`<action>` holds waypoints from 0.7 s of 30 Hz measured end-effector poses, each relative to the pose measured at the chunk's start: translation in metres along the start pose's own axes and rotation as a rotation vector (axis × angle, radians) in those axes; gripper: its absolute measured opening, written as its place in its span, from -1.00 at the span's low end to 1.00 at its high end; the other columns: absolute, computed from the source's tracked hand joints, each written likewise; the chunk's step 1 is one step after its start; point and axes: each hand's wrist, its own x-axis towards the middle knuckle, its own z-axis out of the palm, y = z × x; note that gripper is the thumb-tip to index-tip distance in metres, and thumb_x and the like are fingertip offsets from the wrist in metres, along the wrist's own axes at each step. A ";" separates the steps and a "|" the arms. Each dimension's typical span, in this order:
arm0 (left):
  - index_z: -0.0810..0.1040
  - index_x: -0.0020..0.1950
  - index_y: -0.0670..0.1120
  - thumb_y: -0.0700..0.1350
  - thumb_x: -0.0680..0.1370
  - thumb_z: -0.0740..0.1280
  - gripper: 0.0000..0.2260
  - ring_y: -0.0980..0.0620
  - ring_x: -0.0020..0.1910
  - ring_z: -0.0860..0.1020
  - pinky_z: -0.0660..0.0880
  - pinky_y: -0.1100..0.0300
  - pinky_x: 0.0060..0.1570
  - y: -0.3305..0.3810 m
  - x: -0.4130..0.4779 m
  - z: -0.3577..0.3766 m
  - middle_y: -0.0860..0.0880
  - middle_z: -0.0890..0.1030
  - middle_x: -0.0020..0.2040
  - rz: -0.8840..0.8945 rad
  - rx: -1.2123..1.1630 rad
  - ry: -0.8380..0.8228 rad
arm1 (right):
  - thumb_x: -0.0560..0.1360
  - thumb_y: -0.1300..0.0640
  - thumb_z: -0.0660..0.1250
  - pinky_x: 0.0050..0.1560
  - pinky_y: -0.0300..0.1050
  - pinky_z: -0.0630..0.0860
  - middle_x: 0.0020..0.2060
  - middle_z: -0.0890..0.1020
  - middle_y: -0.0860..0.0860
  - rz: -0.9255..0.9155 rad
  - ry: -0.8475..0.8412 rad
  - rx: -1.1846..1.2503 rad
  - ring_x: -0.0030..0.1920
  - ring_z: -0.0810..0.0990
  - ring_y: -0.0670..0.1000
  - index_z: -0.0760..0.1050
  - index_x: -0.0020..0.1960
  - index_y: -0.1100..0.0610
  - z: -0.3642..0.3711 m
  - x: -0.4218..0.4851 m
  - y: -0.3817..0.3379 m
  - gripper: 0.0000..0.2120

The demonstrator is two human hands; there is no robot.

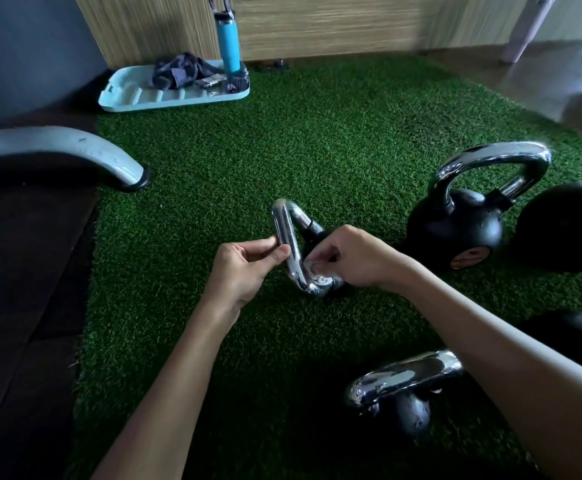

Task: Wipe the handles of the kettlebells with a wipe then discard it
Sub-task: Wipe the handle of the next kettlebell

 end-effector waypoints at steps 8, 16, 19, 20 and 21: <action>0.67 0.18 -0.13 -0.06 0.39 0.59 -0.61 0.36 -0.03 0.60 0.46 0.59 -0.16 0.002 -0.004 0.001 0.04 0.67 0.20 0.029 0.067 -0.016 | 0.46 0.27 0.48 -0.17 -0.26 0.47 -0.12 0.73 -0.11 0.117 -0.171 0.082 -0.12 0.66 -0.11 0.70 0.10 0.09 -0.013 0.003 -0.004 -0.77; 0.68 0.19 -0.08 0.00 0.39 0.59 -0.60 0.22 0.11 0.63 0.44 0.49 0.01 0.006 -0.005 0.003 0.05 0.69 0.18 0.088 0.163 0.014 | 0.47 0.37 0.44 -0.22 -0.20 0.50 -0.27 0.67 0.04 0.236 0.105 0.511 -0.30 0.60 -0.07 0.65 0.09 0.30 0.006 0.023 -0.005 -0.80; 0.68 0.22 -0.07 0.03 0.42 0.57 -0.60 0.16 0.12 0.64 0.51 0.34 0.10 0.009 -0.005 0.003 0.06 0.69 0.19 0.094 0.198 0.036 | 0.47 0.35 0.45 -0.33 -0.32 0.51 -0.30 0.67 0.03 0.232 0.104 0.551 -0.42 0.61 -0.17 0.64 0.09 0.32 0.007 0.019 -0.002 -0.80; 0.67 0.22 -0.06 0.04 0.43 0.57 -0.60 0.12 0.12 0.65 0.54 0.29 0.11 0.010 -0.006 0.002 0.06 0.69 0.18 0.089 0.215 0.044 | 0.46 0.34 0.46 -0.34 -0.36 0.51 -0.29 0.68 0.02 0.223 0.089 0.550 -0.42 0.63 -0.19 0.64 0.08 0.32 0.008 0.015 0.000 -0.81; 0.67 0.23 -0.04 0.05 0.43 0.56 -0.60 0.09 0.10 0.66 0.55 0.28 0.06 0.011 -0.006 0.002 0.06 0.70 0.16 0.075 0.224 0.049 | 0.45 0.34 0.47 -0.36 -0.41 0.50 -0.28 0.69 0.02 0.218 0.075 0.571 -0.39 0.65 -0.19 0.64 0.06 0.31 0.008 0.011 0.001 -0.81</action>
